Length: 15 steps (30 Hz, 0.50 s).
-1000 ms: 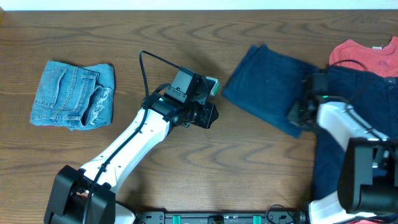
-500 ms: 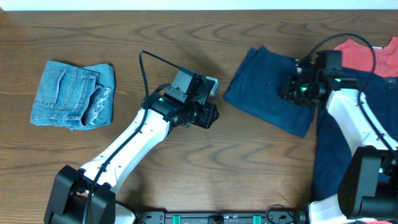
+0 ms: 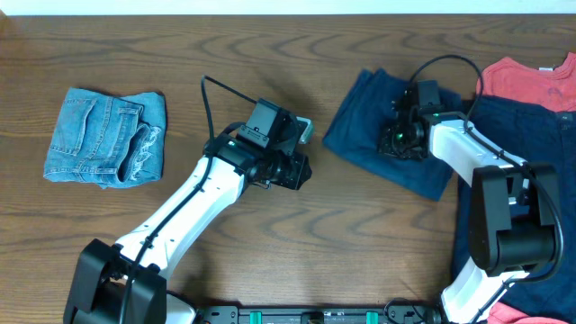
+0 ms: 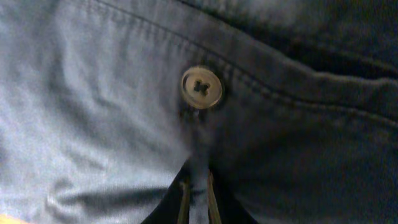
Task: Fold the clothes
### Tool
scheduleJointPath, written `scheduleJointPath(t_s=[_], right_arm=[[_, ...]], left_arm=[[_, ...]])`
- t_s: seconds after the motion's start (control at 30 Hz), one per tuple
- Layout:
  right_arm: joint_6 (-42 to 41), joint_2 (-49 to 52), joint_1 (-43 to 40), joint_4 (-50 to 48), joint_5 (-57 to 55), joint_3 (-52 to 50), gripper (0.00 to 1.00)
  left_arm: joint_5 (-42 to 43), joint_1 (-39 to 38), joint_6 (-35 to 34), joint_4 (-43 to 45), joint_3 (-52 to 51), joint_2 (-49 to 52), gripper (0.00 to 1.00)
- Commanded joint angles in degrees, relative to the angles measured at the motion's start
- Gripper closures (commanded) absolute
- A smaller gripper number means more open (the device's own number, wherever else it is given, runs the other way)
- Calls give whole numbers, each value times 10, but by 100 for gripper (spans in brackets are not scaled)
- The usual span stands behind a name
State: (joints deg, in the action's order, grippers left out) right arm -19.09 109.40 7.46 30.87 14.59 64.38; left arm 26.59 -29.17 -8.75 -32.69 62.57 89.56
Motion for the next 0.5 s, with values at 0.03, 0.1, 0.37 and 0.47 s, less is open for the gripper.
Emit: scheduleJointPath(t_s=[0.03, 0.1, 0.37, 0.47], right_arm=[[67, 41, 85, 99, 36, -26, 91], [82, 41, 125, 125, 18, -26, 91], [97, 6, 167, 143, -15, -13, 94], [119, -35, 143, 139, -15, 3, 95]], left_arm=[[-22, 35, 4, -3, 12, -15, 70], [-22, 53, 4, -3, 12, -16, 71], [-17, 100, 4, -57, 12, -16, 71], [3, 91, 4, -75, 11, -16, 78]])
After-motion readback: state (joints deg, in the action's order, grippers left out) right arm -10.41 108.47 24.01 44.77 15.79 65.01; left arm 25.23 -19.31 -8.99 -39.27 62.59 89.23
